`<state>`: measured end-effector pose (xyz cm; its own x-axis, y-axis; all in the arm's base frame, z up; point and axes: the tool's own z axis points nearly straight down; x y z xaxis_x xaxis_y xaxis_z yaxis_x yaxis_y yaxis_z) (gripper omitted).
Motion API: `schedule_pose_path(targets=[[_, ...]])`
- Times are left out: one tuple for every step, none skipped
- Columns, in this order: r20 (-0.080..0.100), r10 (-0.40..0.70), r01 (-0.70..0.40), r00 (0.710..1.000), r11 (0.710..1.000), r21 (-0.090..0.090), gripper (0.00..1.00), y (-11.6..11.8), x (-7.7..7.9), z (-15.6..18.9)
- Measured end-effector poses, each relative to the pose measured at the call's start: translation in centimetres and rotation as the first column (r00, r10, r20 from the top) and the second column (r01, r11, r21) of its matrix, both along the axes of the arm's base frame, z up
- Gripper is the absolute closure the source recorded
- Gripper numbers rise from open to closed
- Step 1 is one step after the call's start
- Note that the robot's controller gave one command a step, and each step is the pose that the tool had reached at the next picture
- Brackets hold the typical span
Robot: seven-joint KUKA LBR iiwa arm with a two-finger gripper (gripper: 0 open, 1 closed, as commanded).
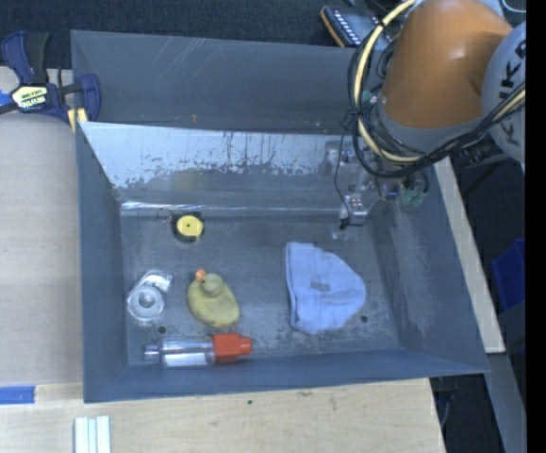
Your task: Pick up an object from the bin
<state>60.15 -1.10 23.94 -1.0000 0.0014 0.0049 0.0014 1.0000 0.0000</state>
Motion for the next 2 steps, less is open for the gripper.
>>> schedule_pose_path(targets=[[0.009, 0.0, 0.0, 1.0, 1.0, 0.0, 0.0, 0.0, 0.1, 0.5], [0.007, 0.087, -0.087, 0.996, 0.996, 0.0, 0.0, 5.1, -0.6, -8.9]])
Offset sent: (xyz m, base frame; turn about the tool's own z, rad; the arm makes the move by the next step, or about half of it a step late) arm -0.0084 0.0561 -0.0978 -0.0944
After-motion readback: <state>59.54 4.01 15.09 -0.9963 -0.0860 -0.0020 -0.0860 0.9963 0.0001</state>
